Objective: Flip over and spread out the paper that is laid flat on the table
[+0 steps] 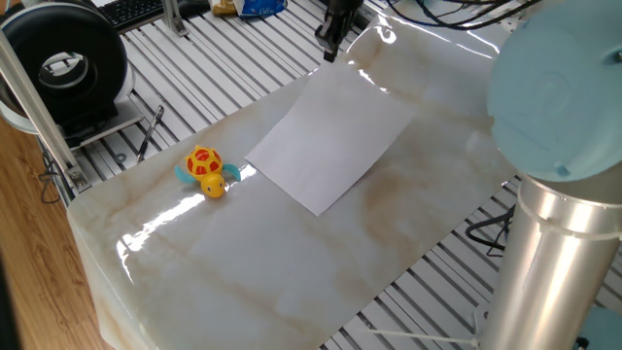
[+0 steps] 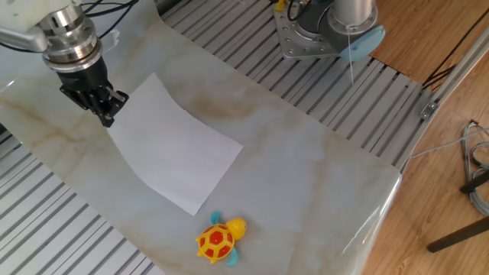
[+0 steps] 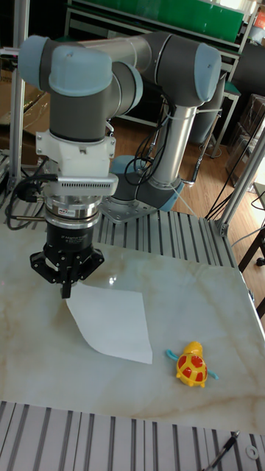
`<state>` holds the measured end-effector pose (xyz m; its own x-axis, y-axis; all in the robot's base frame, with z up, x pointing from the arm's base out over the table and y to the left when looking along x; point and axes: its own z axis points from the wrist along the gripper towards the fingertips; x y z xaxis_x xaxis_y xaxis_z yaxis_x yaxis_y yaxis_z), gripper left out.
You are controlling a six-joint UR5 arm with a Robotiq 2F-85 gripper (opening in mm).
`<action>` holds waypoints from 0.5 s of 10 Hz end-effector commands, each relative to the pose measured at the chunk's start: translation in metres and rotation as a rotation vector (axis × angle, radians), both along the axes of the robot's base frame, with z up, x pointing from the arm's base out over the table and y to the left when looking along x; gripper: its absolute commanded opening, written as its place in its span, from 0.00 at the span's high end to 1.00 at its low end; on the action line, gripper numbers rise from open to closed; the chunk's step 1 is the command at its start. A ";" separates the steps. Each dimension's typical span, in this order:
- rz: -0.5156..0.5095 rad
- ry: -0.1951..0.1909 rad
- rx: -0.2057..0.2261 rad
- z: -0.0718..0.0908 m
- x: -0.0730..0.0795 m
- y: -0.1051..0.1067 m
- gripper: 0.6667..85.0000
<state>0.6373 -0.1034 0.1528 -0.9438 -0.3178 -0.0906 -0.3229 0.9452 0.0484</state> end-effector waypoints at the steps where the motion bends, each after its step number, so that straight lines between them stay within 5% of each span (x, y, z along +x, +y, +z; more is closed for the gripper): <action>1: 0.015 -0.006 -0.016 0.005 0.001 -0.001 0.99; 5: 0.032 0.001 -0.025 0.009 -0.003 -0.005 0.99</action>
